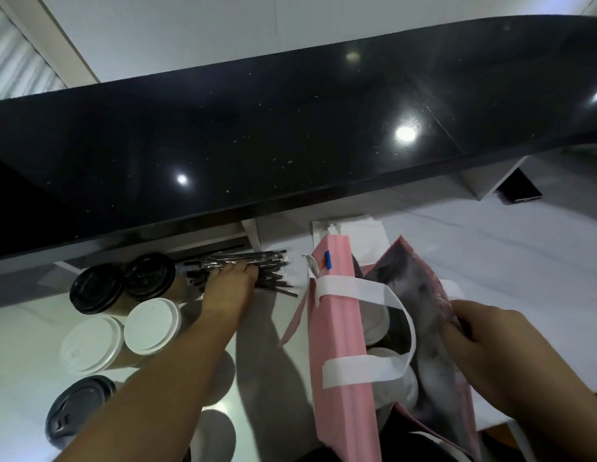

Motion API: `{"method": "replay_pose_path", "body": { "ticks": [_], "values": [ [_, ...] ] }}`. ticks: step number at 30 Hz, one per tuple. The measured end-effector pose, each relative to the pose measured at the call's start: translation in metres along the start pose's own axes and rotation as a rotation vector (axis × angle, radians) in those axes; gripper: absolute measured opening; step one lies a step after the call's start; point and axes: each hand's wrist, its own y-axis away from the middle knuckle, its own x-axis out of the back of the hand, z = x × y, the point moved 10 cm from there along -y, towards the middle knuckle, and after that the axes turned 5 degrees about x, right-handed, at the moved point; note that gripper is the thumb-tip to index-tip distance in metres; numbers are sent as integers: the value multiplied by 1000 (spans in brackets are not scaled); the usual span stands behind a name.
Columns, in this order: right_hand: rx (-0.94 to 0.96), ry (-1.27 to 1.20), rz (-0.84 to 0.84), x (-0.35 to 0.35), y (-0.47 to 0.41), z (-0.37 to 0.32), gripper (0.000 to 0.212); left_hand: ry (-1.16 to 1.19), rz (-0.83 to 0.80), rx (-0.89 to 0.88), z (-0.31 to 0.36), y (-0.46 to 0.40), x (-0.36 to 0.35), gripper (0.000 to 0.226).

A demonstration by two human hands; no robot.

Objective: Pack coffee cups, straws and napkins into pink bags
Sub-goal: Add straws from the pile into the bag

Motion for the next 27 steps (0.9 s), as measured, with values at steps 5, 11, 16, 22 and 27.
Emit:
{"method": "replay_pose_path", "body": {
  "ticks": [5, 11, 16, 22, 27],
  "values": [
    [-7, 11, 14, 0, 0, 0, 39, 17, -42, 5, 0, -1, -6, 29],
    [-5, 13, 14, -1, -1, 2, 41, 8, -64, -2, 0, -1, -6, 27],
    [-3, 0, 8, -1, -1, 2, 41, -9, -51, -41, 3, 3, -2, 26],
    [7, -15, 10, 0, -1, -1, 43, -86, -14, -207, 30, 12, 8, 27],
    [10, -19, 6, 2, -1, -2, 44, -134, -16, -227, 36, 16, 7, 28]
  ]
}}
